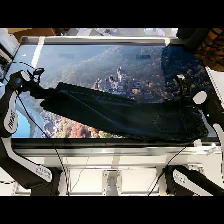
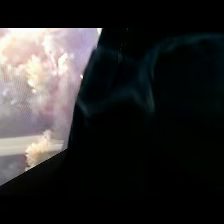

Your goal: Fold the clothes and pants, and hang the long-sleeved shirts on hangers.

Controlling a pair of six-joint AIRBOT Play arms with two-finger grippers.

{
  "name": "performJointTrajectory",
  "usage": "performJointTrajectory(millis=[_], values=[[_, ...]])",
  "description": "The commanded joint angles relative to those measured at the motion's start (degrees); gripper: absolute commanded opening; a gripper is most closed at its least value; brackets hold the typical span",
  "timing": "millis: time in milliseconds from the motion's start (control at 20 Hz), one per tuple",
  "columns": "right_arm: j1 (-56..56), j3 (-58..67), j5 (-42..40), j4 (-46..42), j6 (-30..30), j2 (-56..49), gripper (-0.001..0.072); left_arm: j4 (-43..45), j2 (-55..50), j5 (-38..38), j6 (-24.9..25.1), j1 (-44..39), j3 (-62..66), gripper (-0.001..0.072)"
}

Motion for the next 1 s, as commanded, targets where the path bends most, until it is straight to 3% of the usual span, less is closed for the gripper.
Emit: performJointTrajectory(millis=[0, 300, 500, 850, 900, 950], values=[[1.6, 0.1, 1.4, -0.6, 1.6, -0.6, 0.0381, -1.2, -0.8, -1.9, 1.5, 1.2, 0.1, 0.0484], [1.6, 0.1, 2.1, -0.6, 2.3, -0.6, 0.0381, -7.7, -0.2, -2.8, 1.6, 7.1, 0.1, 0.0485], [1.6, 0.1, 2.1, -0.6, 2.3, -0.6, 0.0380, -17.1, -2.2, -8.1, 7.1, 9.4, 0.1, 0.0485], [1.6, 0.1, 2.3, -0.6, 2.7, -0.6, 0.0380, -17.5, -5.5, -10.8, 6.4, 9.7, 0.1, 0.0467], [1.6, 0.1, 2.3, -0.6, 2.7, -0.6, 0.0380, -17.5, -5.8, -11.5, 5.7, 9.8, 0.1, 0.0325], [1.6, 0.1, 2.3, -0.6, 2.7, -0.6, 0.0380, -17.5, -6.0, -12.4, 5.3, 9.9, 0.1, 0.0082]])
